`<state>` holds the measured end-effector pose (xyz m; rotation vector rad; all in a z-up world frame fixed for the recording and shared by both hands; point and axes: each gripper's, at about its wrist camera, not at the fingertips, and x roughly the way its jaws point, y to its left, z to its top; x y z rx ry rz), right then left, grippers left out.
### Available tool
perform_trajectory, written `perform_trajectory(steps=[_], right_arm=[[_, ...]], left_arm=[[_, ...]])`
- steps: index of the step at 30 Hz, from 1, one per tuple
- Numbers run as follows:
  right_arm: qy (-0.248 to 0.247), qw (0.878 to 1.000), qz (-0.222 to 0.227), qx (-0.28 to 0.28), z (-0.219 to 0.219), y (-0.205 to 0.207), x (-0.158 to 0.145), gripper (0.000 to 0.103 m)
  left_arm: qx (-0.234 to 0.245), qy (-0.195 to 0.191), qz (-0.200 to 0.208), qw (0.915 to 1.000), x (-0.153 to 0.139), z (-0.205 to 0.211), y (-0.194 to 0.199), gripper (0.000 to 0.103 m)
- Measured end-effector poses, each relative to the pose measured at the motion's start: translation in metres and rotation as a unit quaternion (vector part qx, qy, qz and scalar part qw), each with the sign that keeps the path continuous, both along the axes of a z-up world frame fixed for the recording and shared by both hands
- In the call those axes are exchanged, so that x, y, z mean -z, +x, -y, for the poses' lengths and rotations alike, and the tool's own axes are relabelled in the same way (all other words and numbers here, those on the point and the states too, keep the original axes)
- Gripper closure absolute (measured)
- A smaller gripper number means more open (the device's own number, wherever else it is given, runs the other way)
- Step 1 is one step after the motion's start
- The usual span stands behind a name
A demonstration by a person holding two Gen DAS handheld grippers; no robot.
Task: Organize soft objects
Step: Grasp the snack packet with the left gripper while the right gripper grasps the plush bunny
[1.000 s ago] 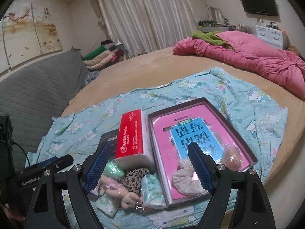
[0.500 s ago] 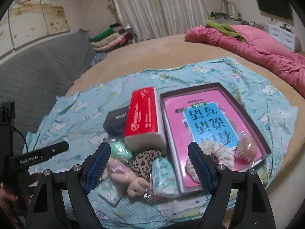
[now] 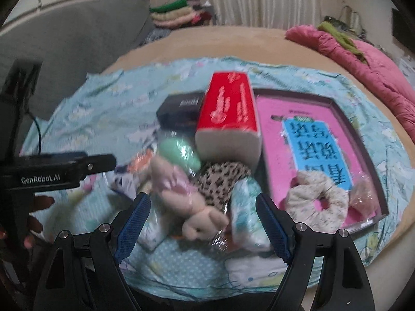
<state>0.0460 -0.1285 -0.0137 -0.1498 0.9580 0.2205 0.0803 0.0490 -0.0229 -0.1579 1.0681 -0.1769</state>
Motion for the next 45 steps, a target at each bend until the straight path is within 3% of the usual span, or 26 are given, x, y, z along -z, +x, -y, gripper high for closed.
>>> perform_trajectory(steps=[5, 10, 16, 21, 25, 31, 37, 45], right_arm=[[-0.036, 0.999, -0.001, -0.02, -0.008, 0.001, 0.012, 0.019], [-0.056, 0.998, 0.001, -0.035, -0.012, 0.003, 0.02, 0.019], [-0.093, 0.993, 0.011, -0.072, -0.027, 0.004, 0.03, 0.019], [-0.121, 0.988, 0.02, -0.099, -0.039, 0.007, 0.04, 0.03], [-0.128, 0.986, 0.012, -0.102, -0.038, 0.015, 0.049, 0.049], [-0.089, 0.991, 0.014, -0.099, -0.032, 0.017, 0.044, 0.071], [-0.056, 0.994, 0.025, -0.088, -0.024, 0.013, 0.032, 0.071], [-0.008, 0.997, 0.028, -0.07, -0.013, 0.011, 0.02, 0.071]], left_arm=[[0.002, -0.019, -0.002, 0.9998, 0.008, 0.009, 0.004, 0.025], [0.006, 0.048, 0.012, 0.9988, 0.014, 0.025, 0.005, 0.025], [0.022, 0.036, 0.006, 0.9991, 0.022, 0.031, 0.007, 0.025], [0.024, 0.031, 0.003, 0.9992, 0.024, 0.03, 0.009, 0.025], [0.021, 0.024, 0.001, 0.9995, 0.027, 0.025, 0.013, 0.025], [0.015, -0.004, -0.004, 0.9999, 0.032, 0.018, 0.016, 0.029], [0.021, -0.036, -0.011, 0.999, 0.038, 0.014, 0.018, 0.048], [0.028, -0.026, 0.005, 0.9992, 0.033, 0.017, 0.017, 0.055]])
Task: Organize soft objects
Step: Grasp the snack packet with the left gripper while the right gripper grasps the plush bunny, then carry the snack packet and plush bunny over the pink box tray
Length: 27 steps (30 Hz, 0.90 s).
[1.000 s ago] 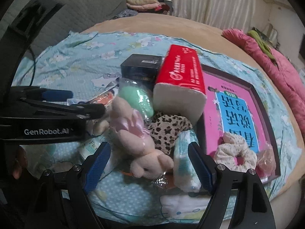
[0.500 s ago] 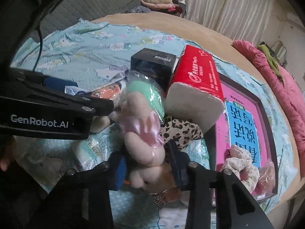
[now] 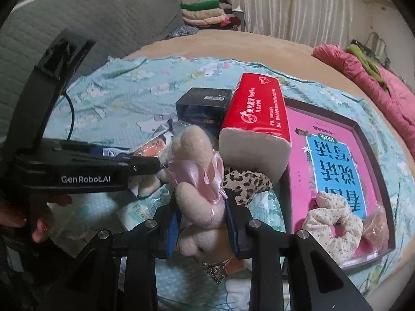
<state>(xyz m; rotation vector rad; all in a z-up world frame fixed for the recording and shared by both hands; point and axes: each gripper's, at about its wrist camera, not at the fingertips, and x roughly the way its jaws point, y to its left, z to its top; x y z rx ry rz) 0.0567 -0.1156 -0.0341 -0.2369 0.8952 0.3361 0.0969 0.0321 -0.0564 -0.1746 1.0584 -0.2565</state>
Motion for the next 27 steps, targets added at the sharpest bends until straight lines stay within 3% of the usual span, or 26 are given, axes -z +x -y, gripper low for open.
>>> perform_trajectory(steps=[7, 20, 27], right_arm=[[0.053, 0.999, -0.004, 0.009, 0.008, -0.003, -0.01, 0.071], [0.091, 0.996, 0.017, 0.018, 0.019, -0.008, -0.027, 0.071], [0.106, 0.994, 0.03, 0.026, 0.028, -0.011, -0.037, 0.071]], left_arm=[[-0.013, -0.006, 0.018, 0.9997, -0.015, -0.013, -0.004, 0.059], [-0.016, 0.005, 0.051, 0.9986, -0.044, -0.012, -0.015, 0.066], [-0.019, -0.012, 0.076, 0.9969, -0.065, -0.007, -0.022, 0.066]])
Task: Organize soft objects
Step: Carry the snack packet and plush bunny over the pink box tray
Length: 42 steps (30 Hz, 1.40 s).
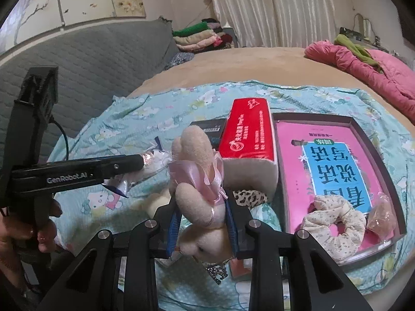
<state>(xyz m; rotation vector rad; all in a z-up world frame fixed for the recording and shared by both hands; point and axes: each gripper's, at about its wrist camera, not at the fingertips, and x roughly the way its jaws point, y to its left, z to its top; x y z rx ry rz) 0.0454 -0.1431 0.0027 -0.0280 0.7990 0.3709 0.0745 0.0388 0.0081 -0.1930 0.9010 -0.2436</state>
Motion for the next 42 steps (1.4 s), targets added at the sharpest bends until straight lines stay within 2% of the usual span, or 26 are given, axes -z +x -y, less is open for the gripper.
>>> perform_trajectory(steps=[10, 23, 31, 42], right_arm=[[0.025, 0.998, 0.026, 0.043, 0.028, -0.003, -0.017, 0.071], [0.061, 0.99, 0.043, 0.117, 0.089, -0.007, -0.034, 0.071], [0.077, 0.983, 0.06, 0.156, 0.121, -0.013, -0.042, 0.071], [0.095, 0.967, 0.083, 0.223, 0.167, -0.02, -0.051, 0.071]], left_arm=[[0.013, 0.001, 0.021, 0.9997, -0.027, 0.026, -0.008, 0.066], [0.038, 0.009, 0.034, 0.9987, -0.051, 0.083, -0.01, 0.066], [0.064, 0.004, 0.036, 0.9973, -0.057, 0.115, -0.007, 0.066], [0.095, -0.002, 0.037, 0.9948, -0.052, 0.159, 0.001, 0.066]])
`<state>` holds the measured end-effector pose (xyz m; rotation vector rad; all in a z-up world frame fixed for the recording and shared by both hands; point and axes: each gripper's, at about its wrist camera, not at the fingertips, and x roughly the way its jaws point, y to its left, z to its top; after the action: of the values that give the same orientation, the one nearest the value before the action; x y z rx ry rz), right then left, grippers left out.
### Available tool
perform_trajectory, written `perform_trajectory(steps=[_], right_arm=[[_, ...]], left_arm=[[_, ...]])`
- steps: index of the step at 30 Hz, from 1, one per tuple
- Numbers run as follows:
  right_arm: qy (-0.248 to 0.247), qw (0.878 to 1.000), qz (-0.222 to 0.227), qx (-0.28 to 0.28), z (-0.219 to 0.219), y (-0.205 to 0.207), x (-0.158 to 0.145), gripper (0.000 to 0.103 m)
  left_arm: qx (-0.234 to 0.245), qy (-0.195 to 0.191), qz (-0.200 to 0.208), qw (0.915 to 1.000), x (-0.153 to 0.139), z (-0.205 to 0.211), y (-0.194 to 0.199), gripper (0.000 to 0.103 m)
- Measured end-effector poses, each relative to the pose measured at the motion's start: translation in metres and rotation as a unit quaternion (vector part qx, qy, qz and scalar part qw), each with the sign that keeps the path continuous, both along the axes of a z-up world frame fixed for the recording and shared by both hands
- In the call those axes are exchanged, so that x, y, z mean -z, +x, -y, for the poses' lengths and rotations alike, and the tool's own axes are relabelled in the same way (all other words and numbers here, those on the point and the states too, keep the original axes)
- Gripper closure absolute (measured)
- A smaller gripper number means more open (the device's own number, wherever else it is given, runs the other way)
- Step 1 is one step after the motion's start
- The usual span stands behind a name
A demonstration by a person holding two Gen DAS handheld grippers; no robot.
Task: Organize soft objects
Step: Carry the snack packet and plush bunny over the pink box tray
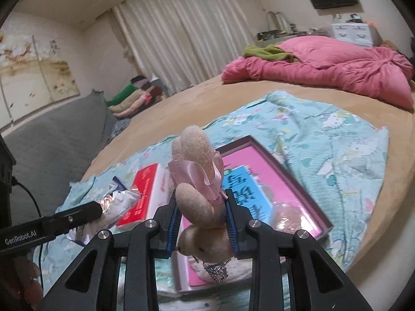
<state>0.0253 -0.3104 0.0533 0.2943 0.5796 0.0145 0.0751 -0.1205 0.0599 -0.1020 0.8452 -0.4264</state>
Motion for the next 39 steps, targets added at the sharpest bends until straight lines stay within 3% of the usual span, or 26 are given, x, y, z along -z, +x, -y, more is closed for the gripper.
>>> perform_trajectory(steps=[14, 39], right_arm=[[0.016, 1.0, -0.005, 0.026, 0.021, 0.003, 0.008, 0.071], [0.039, 0.998, -0.038, 0.029, 0.031, 0.018, 0.031, 0.071]], left_arm=[[0.018, 0.01, -0.013, 0.9997, 0.032, 0.043, 0.014, 0.066], [0.039, 0.025, -0.062, 0.997, 0.088, 0.07, 0.031, 0.066]])
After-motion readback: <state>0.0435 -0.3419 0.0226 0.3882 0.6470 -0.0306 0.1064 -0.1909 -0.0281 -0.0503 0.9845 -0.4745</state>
